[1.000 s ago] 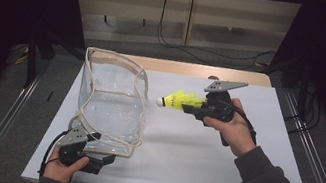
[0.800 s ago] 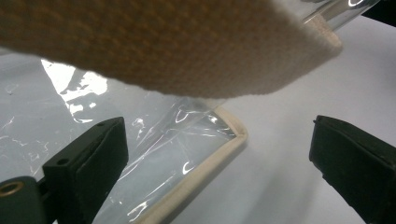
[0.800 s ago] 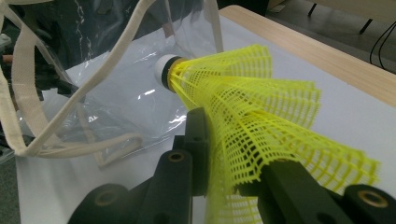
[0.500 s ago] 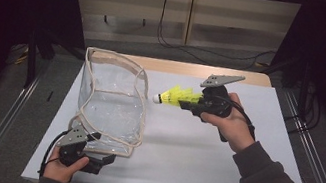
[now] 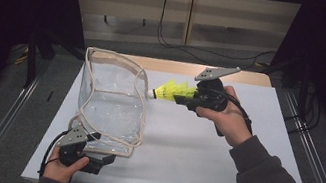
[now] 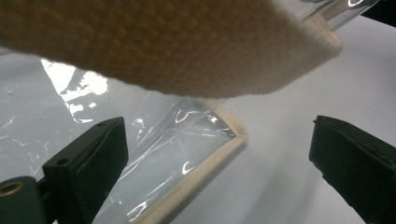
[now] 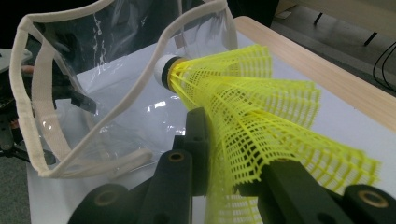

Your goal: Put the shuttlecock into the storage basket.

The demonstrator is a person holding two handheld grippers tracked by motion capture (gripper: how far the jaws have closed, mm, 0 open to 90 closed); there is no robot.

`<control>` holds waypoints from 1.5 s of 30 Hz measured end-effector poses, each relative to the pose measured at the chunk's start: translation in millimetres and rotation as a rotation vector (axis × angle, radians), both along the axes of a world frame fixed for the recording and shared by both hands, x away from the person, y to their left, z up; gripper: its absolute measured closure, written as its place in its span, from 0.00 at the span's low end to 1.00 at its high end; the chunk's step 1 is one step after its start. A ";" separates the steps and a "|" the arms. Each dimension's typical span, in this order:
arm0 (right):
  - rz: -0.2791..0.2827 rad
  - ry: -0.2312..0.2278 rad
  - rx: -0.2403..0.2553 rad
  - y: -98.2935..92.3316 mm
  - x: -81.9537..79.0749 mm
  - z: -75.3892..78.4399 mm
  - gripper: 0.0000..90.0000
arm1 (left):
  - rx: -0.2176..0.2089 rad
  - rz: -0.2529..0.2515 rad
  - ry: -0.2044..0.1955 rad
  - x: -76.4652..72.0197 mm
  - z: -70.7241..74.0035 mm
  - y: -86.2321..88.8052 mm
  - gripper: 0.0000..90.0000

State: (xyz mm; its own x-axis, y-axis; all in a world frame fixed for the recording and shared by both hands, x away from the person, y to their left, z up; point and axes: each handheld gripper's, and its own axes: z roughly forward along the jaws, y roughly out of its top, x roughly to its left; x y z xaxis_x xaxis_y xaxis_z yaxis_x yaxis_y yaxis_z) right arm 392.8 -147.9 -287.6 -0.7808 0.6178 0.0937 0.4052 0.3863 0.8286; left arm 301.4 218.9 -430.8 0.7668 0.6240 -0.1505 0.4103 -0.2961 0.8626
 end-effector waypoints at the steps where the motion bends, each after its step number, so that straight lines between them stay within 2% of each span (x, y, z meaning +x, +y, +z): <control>1: 0.003 -0.001 0.001 1.2 -0.2 1.7 0.88 | 0.000 0.000 0.000 0.0 -0.1 0.0 0.05; 12: 0.028 -0.012 -0.012 13.5 0.9 14.2 0.88 | -0.001 0.001 0.001 0.0 -0.2 -0.1 0.05; 45: 0.085 -0.024 -0.056 57.8 10.5 23.2 0.88 | -0.005 0.000 0.001 -0.1 -0.9 0.1 0.05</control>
State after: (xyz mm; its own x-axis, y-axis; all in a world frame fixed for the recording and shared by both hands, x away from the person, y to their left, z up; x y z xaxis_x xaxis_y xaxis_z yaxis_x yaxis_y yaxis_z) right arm 403.3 -90.1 -264.3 -0.8321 0.5532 0.0410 0.3490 0.4646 0.8138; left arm 301.3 219.1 -431.7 0.7666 0.6231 -0.1550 0.4115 -0.2915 0.8635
